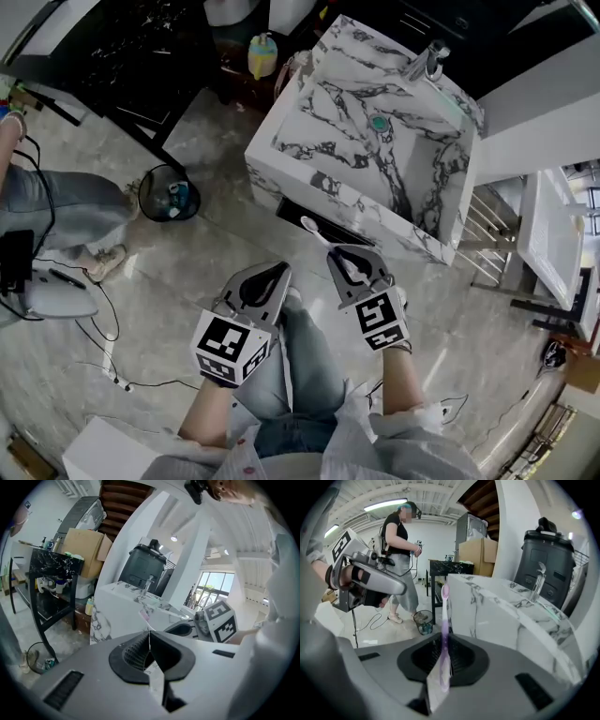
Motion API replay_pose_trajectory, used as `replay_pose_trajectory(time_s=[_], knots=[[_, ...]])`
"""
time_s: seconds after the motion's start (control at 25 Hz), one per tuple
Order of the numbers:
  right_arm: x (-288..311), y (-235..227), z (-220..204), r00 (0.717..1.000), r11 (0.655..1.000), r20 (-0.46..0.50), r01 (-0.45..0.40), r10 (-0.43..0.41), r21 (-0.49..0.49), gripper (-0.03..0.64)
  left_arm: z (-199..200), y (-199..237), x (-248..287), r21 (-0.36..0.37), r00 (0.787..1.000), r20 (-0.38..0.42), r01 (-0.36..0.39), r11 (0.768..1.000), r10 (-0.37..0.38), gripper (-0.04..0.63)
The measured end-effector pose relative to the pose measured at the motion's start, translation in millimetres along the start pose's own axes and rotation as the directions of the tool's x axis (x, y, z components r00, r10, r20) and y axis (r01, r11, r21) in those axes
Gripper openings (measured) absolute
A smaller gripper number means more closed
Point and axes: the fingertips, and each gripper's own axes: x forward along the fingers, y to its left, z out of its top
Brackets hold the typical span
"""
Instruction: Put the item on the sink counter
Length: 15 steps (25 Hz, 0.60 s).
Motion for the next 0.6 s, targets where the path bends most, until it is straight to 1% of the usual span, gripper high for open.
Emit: replay_pose_trajectory(time_s=[0.2, 0.48, 0.6], knots=[[49, 3, -44, 1.000, 1.000, -0.026, -0.005, 0.005, 0.002, 0.052, -45, 27, 22, -0.003, 1.000, -0.002, -0.006, 1.000, 0.006, 0.020], [109, 2, -95, 0.999, 0.999, -0.031, 0.033, -0.033, -0.008, 0.052, -96, 58, 50, -0.007, 1.000, 0.013, -0.006, 1.000, 0.006, 0.020], [132, -1, -115, 0.998, 0.998, -0.041, 0.054, -0.056, -0.036, 0.052, -120, 72, 59, -0.009, 1.000, 0.011, -0.008, 1.000, 0.008, 0.020]])
